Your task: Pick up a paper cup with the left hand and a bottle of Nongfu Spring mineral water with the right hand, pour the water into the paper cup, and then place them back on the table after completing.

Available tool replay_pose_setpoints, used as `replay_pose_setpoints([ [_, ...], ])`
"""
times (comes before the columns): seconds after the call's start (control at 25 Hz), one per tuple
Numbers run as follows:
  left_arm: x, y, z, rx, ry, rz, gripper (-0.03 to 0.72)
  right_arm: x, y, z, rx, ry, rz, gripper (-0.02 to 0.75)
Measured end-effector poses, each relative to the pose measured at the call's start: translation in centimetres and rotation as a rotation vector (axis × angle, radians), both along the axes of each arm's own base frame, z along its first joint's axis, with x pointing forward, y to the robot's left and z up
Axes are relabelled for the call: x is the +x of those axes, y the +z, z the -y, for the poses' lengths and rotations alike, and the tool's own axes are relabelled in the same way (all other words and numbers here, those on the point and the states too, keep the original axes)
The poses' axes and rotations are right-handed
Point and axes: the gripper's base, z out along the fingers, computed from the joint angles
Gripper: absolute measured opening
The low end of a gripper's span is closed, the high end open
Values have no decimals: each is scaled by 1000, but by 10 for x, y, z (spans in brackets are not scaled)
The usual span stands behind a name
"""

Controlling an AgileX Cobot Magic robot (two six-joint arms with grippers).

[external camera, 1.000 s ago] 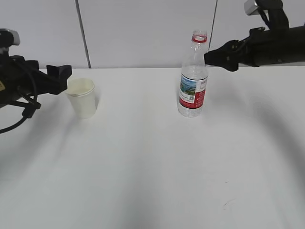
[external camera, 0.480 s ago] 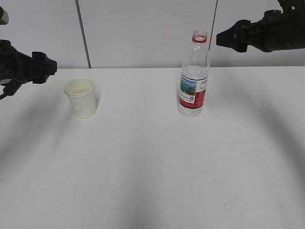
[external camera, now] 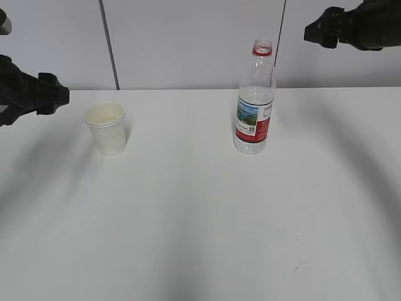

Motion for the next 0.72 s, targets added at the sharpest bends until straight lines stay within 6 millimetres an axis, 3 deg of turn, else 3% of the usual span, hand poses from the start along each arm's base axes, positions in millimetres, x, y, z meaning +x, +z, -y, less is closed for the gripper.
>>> replay_pose_setpoints([
  [0.36,-4,-4,-3,27,20,-98,510,10,-9,1,109,-54,-53,591],
  [0.72,4,24,-5,43,79,-225,510,10,-9,11,106,-84,-48,591],
])
